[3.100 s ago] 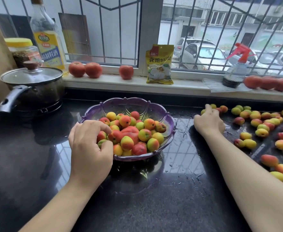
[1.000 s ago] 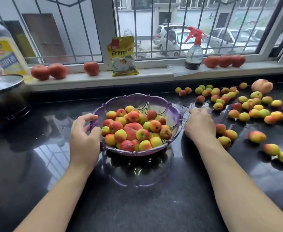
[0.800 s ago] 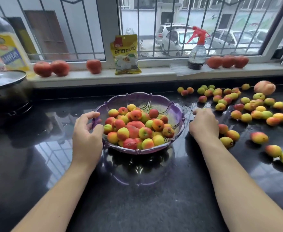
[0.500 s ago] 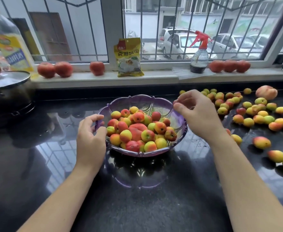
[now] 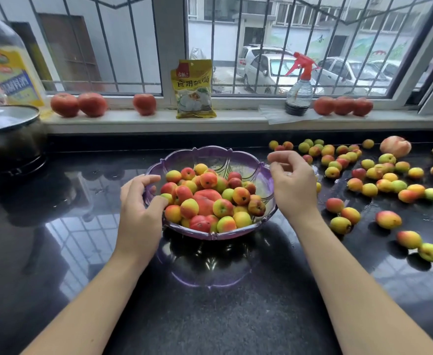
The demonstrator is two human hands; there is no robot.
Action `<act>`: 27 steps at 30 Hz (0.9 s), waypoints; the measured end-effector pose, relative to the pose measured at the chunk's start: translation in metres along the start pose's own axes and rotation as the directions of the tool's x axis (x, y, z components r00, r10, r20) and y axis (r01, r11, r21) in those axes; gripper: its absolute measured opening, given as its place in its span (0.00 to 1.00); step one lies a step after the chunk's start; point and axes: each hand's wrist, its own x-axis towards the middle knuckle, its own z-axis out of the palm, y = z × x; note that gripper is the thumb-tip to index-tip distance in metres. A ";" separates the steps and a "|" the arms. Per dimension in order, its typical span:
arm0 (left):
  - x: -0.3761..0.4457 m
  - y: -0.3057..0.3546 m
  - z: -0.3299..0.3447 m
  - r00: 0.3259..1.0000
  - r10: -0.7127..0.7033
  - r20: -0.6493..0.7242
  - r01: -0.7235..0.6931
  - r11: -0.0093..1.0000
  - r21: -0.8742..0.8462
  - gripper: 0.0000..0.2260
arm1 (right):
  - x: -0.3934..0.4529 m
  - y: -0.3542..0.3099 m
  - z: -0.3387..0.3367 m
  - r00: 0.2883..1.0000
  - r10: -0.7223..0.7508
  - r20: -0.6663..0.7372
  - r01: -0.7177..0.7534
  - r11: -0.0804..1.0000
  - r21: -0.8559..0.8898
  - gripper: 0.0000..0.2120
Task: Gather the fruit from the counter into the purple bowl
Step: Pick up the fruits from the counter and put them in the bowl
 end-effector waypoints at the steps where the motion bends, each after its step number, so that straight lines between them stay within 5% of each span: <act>1: -0.001 0.001 0.001 1.000 0.012 0.023 -0.012 1.000 0.021 0.13 | -0.001 0.000 -0.001 0.999 0.013 -0.037 -0.013 1.000 -0.014 0.08; 6: -0.005 0.005 -0.002 0.998 -0.005 0.067 0.000 0.998 0.069 0.16 | -0.003 0.002 -0.030 0.993 0.111 -0.048 -0.120 0.958 -0.261 0.10; 11: -0.007 0.005 -0.003 0.997 -0.021 0.068 0.017 0.998 0.059 0.19 | -0.012 0.005 -0.088 0.981 0.174 0.088 -0.033 0.593 -0.804 0.12; 21: -0.006 0.000 -0.003 0.998 -0.009 0.056 0.005 0.998 0.062 0.14 | -0.052 0.023 -0.101 0.977 0.176 0.118 0.039 0.396 -0.917 0.09; 24: -0.005 -0.001 -0.002 0.999 0.001 0.053 -0.005 0.998 0.069 0.14 | -0.041 0.015 -0.098 0.988 0.105 0.111 0.042 0.513 -0.858 0.08; 27: -0.004 0.000 0.000 0.999 0.013 0.031 -0.015 0.998 0.063 0.13 | -0.024 -0.021 -0.082 0.993 0.006 0.114 0.052 0.866 -0.497 0.06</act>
